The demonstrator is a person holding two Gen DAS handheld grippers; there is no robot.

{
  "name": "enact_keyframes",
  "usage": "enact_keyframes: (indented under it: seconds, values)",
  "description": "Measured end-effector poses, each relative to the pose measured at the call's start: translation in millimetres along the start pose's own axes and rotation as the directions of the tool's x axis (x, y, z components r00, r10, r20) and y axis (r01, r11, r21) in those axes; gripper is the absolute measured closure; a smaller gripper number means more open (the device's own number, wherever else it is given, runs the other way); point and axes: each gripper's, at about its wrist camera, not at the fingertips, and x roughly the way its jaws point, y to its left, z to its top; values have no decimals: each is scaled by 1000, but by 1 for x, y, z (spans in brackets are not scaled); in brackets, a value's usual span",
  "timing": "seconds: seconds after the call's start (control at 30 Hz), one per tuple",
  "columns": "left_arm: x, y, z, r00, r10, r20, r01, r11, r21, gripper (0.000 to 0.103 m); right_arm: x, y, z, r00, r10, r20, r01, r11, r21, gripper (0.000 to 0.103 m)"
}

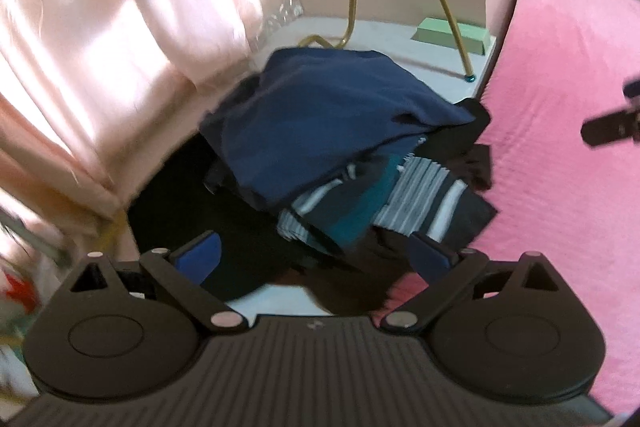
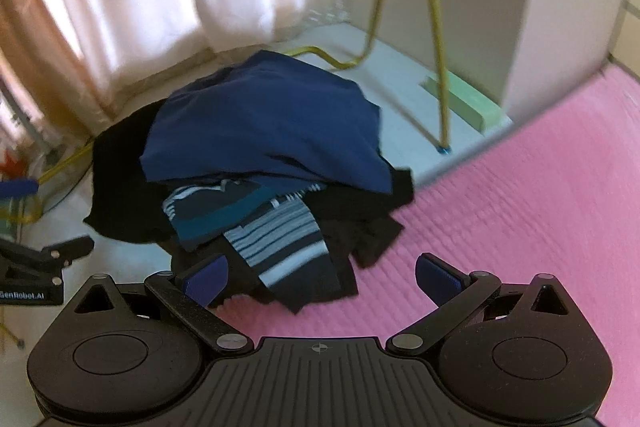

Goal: Fold clothes
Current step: 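Grasp the navy shirt on the pile with the right gripper while the left gripper grasps it too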

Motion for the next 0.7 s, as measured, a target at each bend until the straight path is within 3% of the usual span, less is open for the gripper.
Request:
enact_keyframes:
  seconds: [0.13,0.27,0.43,0.6,0.7]
  values:
    - [16,2,2,998,52,29,-56,988,141,6,23,12,9,999,11,41,-4,988,-153,1]
    - [47,4,0,997,61,46,-72,952,298,9,53,24,18,994,38,98,-13,969,-248,1]
    - [100,10,0,998,39,56,-60,891,451,16,105,39,24,988,53,143,-6,950,-312,1]
    - [155,13,-6,997,31,65,-64,792,607,21,163,56,19,986,33,165,37,913,-405,1]
    - [179,14,-9,997,24,77,-69,744,665,24,194,64,16,986,12,167,71,872,-484,1]
